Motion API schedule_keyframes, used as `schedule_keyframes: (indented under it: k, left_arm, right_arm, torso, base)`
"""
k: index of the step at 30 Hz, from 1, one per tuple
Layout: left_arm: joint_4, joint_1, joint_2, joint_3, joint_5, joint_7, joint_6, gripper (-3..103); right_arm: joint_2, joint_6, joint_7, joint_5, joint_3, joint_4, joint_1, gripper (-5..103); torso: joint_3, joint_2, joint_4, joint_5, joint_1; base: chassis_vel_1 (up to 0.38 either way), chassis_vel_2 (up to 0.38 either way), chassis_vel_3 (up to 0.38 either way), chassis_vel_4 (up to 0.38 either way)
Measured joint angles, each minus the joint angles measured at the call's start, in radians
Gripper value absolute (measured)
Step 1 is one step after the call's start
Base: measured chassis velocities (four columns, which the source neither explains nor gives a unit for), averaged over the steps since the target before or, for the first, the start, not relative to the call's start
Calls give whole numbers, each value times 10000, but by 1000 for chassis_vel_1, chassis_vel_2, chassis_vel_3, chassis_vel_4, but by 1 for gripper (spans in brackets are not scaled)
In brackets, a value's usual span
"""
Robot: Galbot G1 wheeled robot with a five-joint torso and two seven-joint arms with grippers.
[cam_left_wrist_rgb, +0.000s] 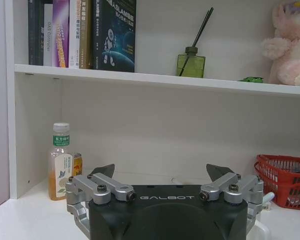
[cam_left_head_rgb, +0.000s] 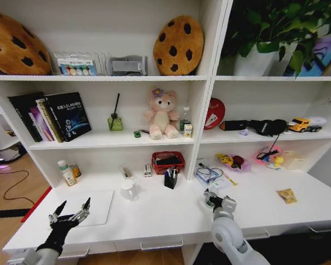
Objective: Organize the objects on the table.
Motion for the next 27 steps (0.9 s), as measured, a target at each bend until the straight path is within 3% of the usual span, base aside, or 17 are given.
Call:
schedule_keyframes:
  k: [3, 5, 7, 9, 10, 13, 18, 19, 21, 23, 25, 27]
  left_arm:
    - [-1, 0, 0, 0, 0, 0, 0, 100]
    - [0, 0, 0, -1, 0, 0, 0, 100]
    - [0, 0, 0, 0, 0, 0, 0, 100]
    - [-1, 0, 0, 0, 0, 0, 0, 100]
    - [-1, 0, 0, 0, 0, 0, 0, 100]
    - [-1, 0, 0, 0, 0, 0, -1, 100]
    - [0, 0, 0, 0, 0, 0, 0, 100]
    - [0, 0, 0, 0, 0, 0, 0, 100]
    - [0, 0, 0, 0, 0, 0, -1, 100]
    - [0, 0, 0, 0, 0, 0, 0, 100]
    - [0, 0, 0, 0, 0, 0, 0, 100]
    - [0, 0, 0, 0, 0, 0, 0, 100]
  right_arm:
    - [40, 9, -89, -83, -25, -193, -7, 103]
    - [68, 46, -283, -138, -27, -336, 14, 95]
    - [71, 112, -378, -192, -27, -405, 31, 95]
    - [65, 267, -606, -447, -25, -558, 76, 85]
    - [65, 267, -606, -447, -25, -558, 76, 85]
    - [-3, 360, -799, -658, 7, -642, 97, 68]
    - [-210, 363, -1039, -681, 34, -392, 37, 52]
    - [-362, 357, -1408, -680, 101, -126, -8, 47]
    - [-427, 340, -1651, -687, 158, 13, -30, 47]
    - [-705, 329, -2958, -1145, 508, 703, -193, 37]
    - [-793, 326, -3305, -1270, 611, 918, -262, 35]
    - [-1191, 201, -4757, -1533, 1092, 1902, -633, 28]
  torso:
    - [0, 0, 0, -1, 0]
    - [0, 0, 0, 0, 0]
    - [0, 0, 0, 0, 0]
    - [0, 0, 0, 0, 0]
    - [0, 0, 0, 0, 0]
    - [0, 0, 0, 0, 0]
    - [0, 0, 0, 1, 0]
    - [0, 0, -1, 0, 0]
    - [0, -1, 0, 0, 0]
    - [0, -1, 1, 2, 0]
    - [0, 0, 1, 0, 1]
    - [0, 0, 0, -2, 0]
  base:
    - [0, 0, 0, 0]
    - [0, 0, 0, 0]
    - [0, 0, 0, 0]
    - [0, 0, 0, 0]
    - [0, 0, 0, 0]
    - [0, 0, 0, 0]
    - [0, 0, 0, 0]
    - [0, 0, 0, 0]
    - [0, 0, 0, 0]
    - [0, 0, 0, 0]
    - [0, 0, 0, 0]
    - [0, 0, 0, 0]
